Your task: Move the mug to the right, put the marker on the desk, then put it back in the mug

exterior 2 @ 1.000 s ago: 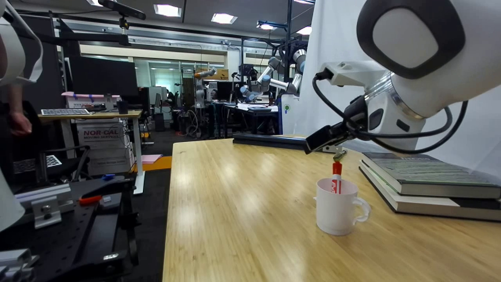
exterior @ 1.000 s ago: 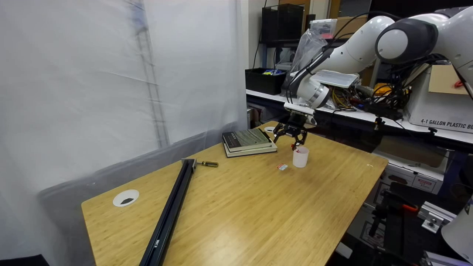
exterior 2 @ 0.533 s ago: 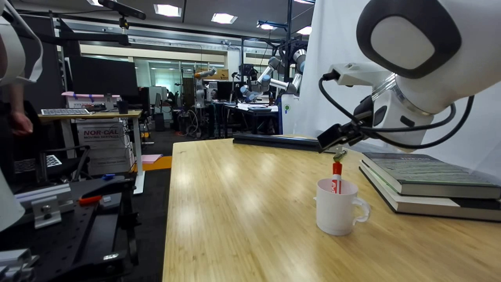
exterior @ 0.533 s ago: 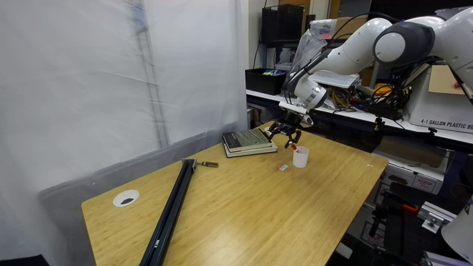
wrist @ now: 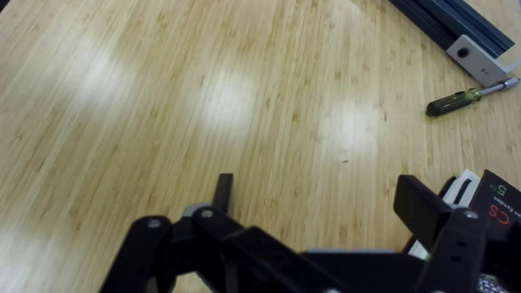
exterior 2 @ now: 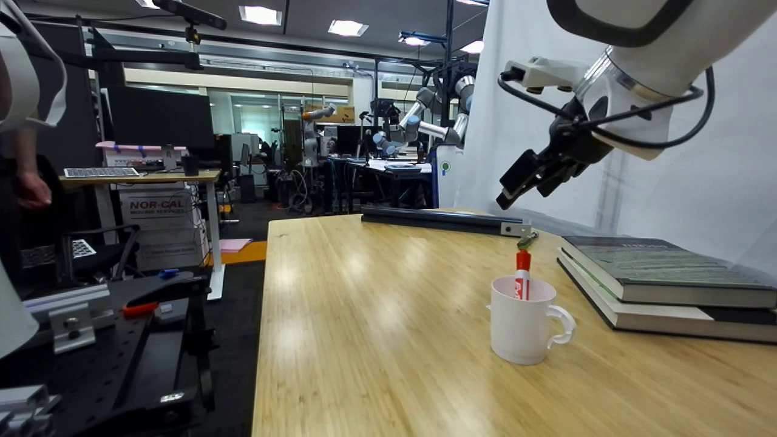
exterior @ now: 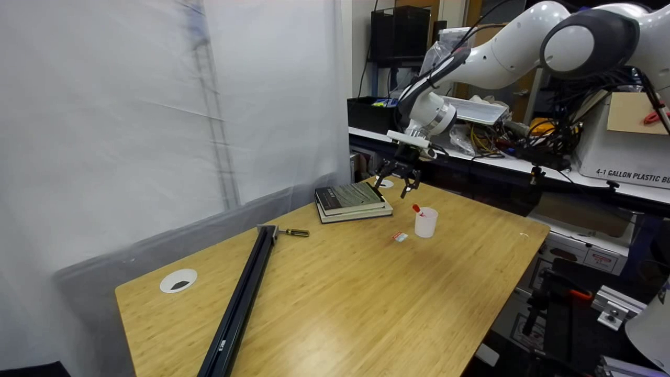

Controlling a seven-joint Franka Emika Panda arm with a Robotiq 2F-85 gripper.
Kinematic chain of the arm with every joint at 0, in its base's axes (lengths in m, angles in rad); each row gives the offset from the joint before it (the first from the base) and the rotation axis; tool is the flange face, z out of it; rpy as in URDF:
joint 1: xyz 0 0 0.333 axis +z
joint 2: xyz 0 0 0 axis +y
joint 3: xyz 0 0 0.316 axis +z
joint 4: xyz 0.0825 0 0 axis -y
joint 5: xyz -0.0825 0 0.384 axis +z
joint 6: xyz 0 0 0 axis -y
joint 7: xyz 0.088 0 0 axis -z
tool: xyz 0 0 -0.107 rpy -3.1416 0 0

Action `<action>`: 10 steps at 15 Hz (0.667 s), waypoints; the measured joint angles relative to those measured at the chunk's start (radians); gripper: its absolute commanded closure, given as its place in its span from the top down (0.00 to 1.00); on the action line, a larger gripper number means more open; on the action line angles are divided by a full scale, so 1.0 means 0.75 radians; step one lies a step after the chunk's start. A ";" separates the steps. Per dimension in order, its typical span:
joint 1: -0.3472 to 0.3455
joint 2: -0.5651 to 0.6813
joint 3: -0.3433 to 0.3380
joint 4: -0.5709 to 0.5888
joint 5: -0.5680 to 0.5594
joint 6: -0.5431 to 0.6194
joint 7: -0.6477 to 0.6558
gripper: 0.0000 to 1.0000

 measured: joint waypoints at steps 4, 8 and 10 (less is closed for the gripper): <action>0.094 -0.045 0.004 0.043 -0.284 0.002 0.011 1.00; 0.153 -0.047 0.050 0.089 -0.524 -0.005 -0.040 1.00; 0.159 -0.047 0.075 0.095 -0.614 -0.009 -0.118 1.00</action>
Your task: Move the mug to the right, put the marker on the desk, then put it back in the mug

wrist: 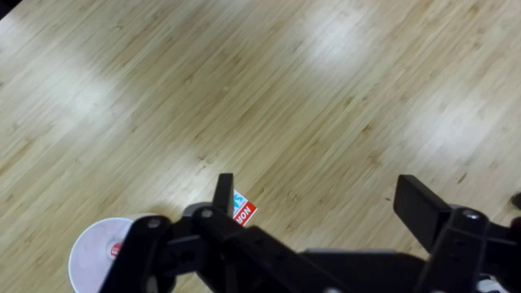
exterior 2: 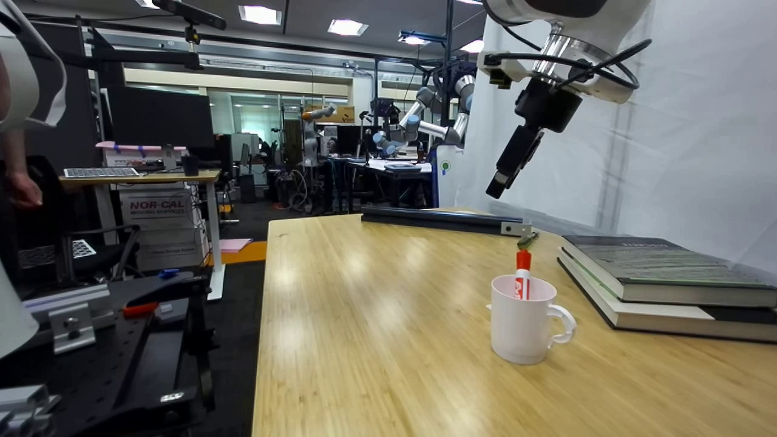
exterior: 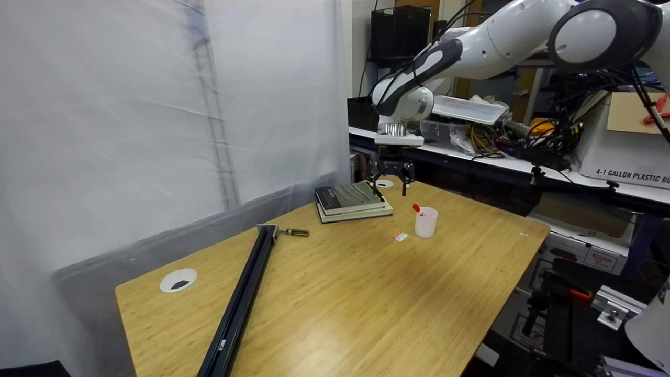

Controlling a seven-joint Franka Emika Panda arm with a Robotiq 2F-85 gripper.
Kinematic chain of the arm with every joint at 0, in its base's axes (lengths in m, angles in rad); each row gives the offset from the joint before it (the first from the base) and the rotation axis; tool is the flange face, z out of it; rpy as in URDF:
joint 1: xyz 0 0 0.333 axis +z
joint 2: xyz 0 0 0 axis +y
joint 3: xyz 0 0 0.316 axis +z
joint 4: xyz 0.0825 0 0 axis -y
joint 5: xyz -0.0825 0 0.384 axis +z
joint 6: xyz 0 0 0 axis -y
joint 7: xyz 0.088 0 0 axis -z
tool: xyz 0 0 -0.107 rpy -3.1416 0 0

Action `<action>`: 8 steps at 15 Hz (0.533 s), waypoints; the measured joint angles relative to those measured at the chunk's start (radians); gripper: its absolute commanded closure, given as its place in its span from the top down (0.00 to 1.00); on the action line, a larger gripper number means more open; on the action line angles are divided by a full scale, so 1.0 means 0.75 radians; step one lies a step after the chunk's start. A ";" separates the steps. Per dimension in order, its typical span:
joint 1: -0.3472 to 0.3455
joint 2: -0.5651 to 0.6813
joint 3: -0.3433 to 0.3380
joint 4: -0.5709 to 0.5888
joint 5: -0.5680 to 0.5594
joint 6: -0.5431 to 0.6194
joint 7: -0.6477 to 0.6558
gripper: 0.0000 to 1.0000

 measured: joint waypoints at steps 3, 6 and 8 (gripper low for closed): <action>-0.002 0.000 0.010 0.000 -0.085 0.000 -0.151 1.00; -0.004 0.000 0.010 0.001 -0.092 0.000 -0.189 1.00; -0.004 0.000 0.012 0.001 -0.093 0.000 -0.190 1.00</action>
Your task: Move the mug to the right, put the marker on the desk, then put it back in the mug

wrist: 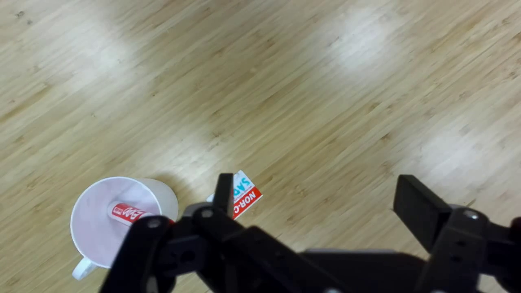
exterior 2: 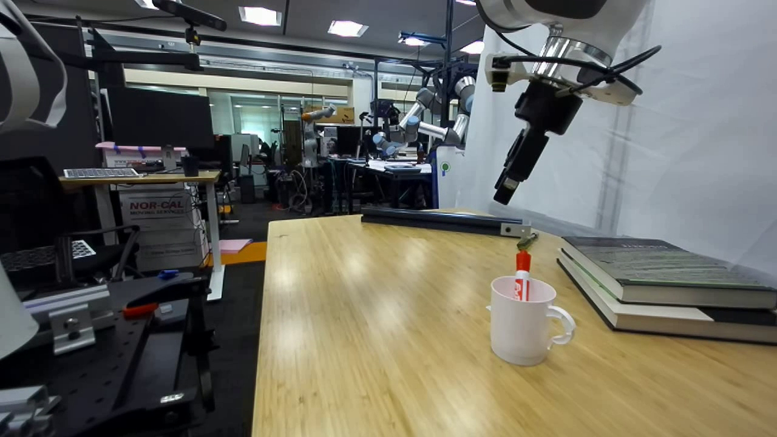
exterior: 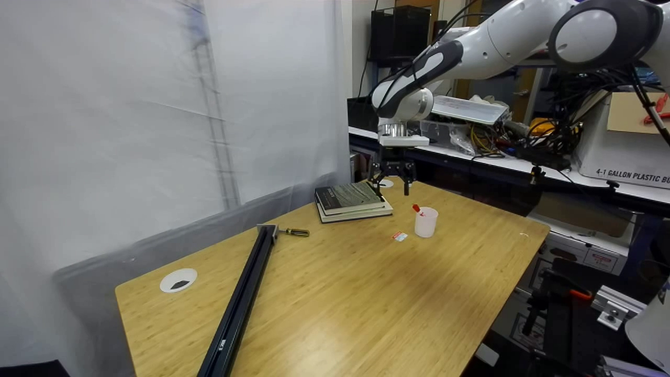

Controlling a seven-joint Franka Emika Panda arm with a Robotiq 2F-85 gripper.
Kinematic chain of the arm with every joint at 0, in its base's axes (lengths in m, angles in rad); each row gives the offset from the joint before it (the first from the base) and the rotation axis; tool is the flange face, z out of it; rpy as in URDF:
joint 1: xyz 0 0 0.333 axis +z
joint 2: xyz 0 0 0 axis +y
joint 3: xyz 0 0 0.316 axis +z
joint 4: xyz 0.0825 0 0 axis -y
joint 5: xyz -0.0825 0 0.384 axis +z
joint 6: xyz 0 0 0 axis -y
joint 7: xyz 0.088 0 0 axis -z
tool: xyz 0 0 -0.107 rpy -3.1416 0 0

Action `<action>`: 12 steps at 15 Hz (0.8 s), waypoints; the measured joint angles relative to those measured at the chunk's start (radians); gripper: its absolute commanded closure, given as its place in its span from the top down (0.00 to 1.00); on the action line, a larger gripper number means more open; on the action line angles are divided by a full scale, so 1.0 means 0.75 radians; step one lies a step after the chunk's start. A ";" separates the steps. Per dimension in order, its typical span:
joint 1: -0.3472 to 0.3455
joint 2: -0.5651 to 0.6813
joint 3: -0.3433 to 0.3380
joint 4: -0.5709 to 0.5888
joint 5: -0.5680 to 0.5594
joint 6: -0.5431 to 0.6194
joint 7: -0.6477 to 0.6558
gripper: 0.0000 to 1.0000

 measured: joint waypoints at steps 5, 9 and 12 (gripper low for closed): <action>0.006 0.008 0.001 -0.009 -0.116 0.002 -0.055 1.00; 0.008 0.012 -0.015 -0.034 -0.382 0.003 -0.182 1.00; 0.007 0.011 -0.029 -0.058 -0.560 0.010 -0.309 1.00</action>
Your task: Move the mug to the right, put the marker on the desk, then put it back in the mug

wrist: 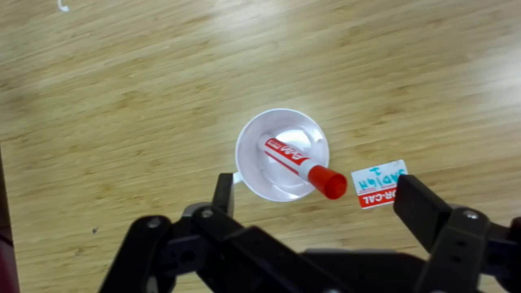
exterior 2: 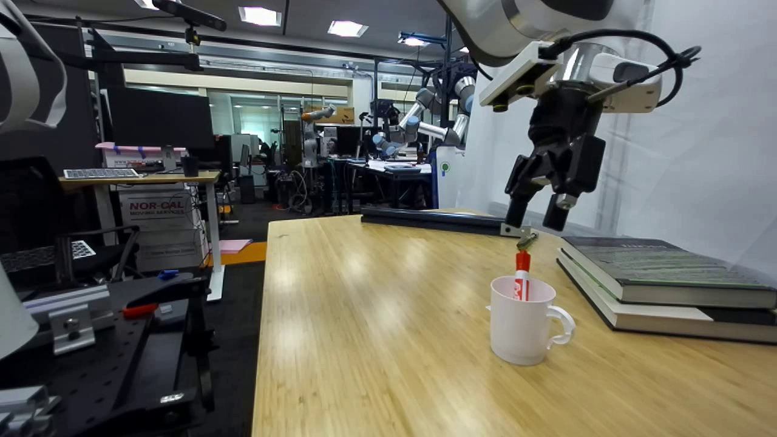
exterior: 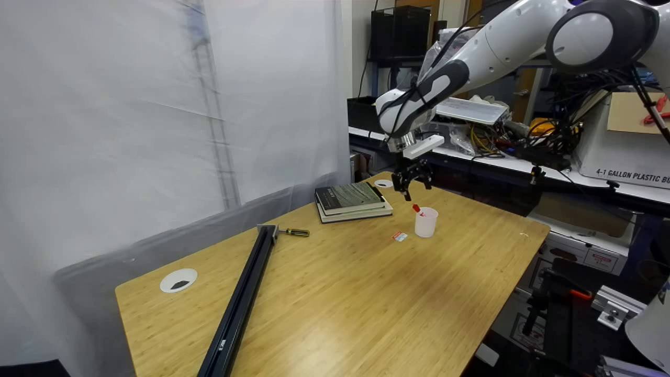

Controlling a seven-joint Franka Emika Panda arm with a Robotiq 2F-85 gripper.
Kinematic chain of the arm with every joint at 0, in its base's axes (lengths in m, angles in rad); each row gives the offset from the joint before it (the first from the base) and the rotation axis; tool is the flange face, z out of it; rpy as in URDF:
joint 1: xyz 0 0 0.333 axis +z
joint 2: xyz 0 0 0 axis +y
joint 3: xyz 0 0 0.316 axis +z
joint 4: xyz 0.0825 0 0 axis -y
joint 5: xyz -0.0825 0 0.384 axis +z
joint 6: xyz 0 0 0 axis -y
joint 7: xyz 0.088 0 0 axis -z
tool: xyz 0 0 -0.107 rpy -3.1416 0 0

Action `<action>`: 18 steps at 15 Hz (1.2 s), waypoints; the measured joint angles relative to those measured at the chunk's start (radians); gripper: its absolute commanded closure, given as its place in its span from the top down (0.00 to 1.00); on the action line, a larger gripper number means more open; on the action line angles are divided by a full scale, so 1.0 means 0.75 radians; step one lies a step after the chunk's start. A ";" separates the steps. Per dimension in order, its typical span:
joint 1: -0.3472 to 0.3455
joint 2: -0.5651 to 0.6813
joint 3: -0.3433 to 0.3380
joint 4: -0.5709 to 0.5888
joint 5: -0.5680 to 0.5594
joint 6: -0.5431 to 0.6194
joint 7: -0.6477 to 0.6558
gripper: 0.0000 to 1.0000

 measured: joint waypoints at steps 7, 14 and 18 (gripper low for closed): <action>0.024 0.000 0.019 -0.064 -0.231 0.067 -0.165 1.00; 0.058 0.004 0.040 -0.075 -0.264 0.074 -0.166 1.00; 0.057 0.035 0.038 -0.078 -0.265 0.077 -0.166 1.00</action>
